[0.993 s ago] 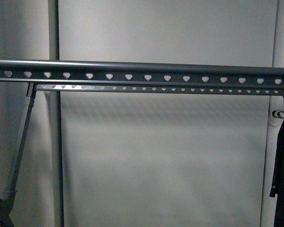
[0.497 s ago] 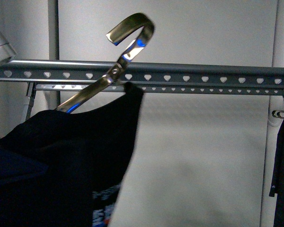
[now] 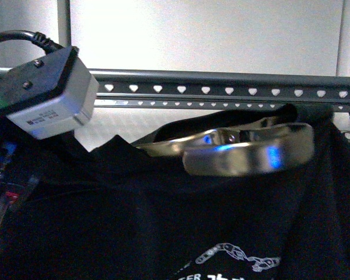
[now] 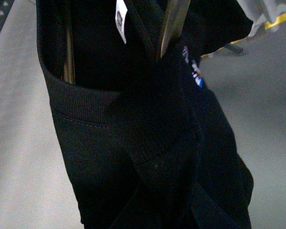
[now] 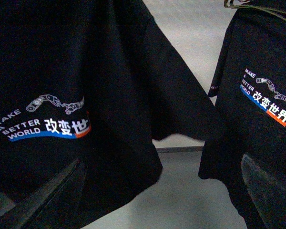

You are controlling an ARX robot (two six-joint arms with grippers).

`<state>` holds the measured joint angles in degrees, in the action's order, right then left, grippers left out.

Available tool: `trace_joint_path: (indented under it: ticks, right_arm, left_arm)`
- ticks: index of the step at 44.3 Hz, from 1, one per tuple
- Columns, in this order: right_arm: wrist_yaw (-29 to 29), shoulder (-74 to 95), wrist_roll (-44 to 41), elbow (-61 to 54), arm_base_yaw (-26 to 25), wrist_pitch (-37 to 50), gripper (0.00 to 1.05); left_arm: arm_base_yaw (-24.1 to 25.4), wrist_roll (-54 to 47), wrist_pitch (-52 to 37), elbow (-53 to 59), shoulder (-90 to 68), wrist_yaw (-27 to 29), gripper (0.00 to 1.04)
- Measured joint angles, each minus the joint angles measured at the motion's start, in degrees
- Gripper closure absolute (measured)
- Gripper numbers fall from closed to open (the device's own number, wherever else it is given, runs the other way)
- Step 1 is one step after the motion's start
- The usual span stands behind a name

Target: Hang clothes on hanger

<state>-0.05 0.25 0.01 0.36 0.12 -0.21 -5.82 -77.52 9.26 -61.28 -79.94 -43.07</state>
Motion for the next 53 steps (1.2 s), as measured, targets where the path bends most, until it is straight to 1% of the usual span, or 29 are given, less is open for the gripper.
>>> trace_joint_path:
  ticks: [6, 17, 18, 19, 20, 22, 23, 26, 28, 29, 31, 32, 34, 35, 37, 38, 41, 43, 47, 53]
  right_arm:
    - [0.0, 0.0, 0.0, 0.0, 0.0, 0.0, 0.07]
    - [0.0, 0.0, 0.0, 0.0, 0.0, 0.0, 0.07]
    - [-2.6, 0.6, 1.0, 0.3, -0.7, -0.8, 0.07]
    - [-7.6, 1.8, 2.3, 1.3, -2.3, -3.0, 0.07]
    - [-15.8, 5.3, 3.7, 3.2, -5.6, -6.2, 0.07]
    - [-26.6, 12.5, 3.2, 6.5, -10.8, -6.3, 0.07]
    - [-30.8, 15.2, 1.9, 7.8, -12.3, -4.7, 0.07]
    - [-36.0, 21.5, -2.1, 11.6, -13.8, -0.6, 0.07]
    - [-38.9, 26.6, -9.1, 15.6, -13.0, 3.9, 0.07]
    - [-39.8, 29.3, -14.4, 17.9, -11.9, 6.3, 0.07]
    - [-42.2, 33.5, -24.4, 21.6, -10.0, 7.4, 0.07]
    - [-43.4, 35.1, -28.6, 23.1, -9.2, 6.6, 0.07]
    - [-45.9, 39.2, -40.4, 26.7, -7.3, 2.5, 0.07]
    - [-46.0, 41.9, -46.8, 28.9, -6.1, -0.3, 0.07]
    - [-44.0, 46.4, -56.5, 31.8, -4.0, -2.4, 0.07]
    - [-43.5, 47.4, -58.4, 32.4, -3.6, -2.5, 0.07]
    - [-39.4, 54.4, -68.2, 36.7, -1.2, -2.9, 0.07]
    - [-36.9, 58.8, -72.7, 39.5, 0.1, -2.4, 0.07]
    - [-34.9, 64.0, -75.4, 43.5, 1.7, -1.7, 0.07]
    - [-32.2, 71.1, -76.4, 50.0, 3.3, -0.2, 0.07]
  left_arm:
    - [-1.0, -4.0, -0.4, 0.0, -0.1, 0.5, 1.01]
    - [-0.9, -4.9, -0.4, 0.0, -0.1, 0.9, 1.01]
    - [-0.9, -4.9, -0.4, 0.0, -0.1, 0.9, 1.01]
    - [-0.9, -4.9, -0.4, 0.0, -0.1, 0.9, 1.01]
    - [-0.9, -4.9, -0.4, 0.0, -0.1, 0.9, 1.01]
    - [-0.9, -4.9, -0.4, 0.0, -0.1, 1.0, 1.01]
    - [-1.0, -4.9, -0.4, 0.0, -0.1, 1.0, 1.01]
    - [-1.0, -5.1, -0.4, 0.0, -0.1, 0.9, 1.01]
    - [-1.0, -5.1, -0.4, 0.0, -0.1, 0.9, 1.01]
    - [-0.9, -5.1, -0.4, 0.0, -0.2, 1.0, 1.01]
    - [-0.9, -5.1, -0.4, 0.0, -0.2, 1.0, 1.01]
    - [-0.9, -5.1, -0.4, 0.0, -0.2, 1.0, 1.01]
    - [-0.9, -5.1, -0.4, 0.0, -0.2, 1.0, 1.00]
    - [-0.9, -5.1, -0.4, 0.0, -0.2, 1.0, 1.00]
    - [-0.9, -5.1, -0.4, 0.0, -0.2, 1.0, 1.00]
    - [-0.9, -5.1, -0.4, 0.0, -0.2, 1.0, 1.00]
    - [-0.9, -5.1, -0.4, 0.0, -0.2, 1.0, 1.00]
    - [-0.9, -5.1, -0.4, 0.0, -0.2, 1.0, 1.00]
    - [-0.9, -5.1, -0.4, 0.0, -0.2, 1.0, 1.00]
    - [-0.9, -5.1, -0.4, 0.0, -0.2, 1.0, 1.00]
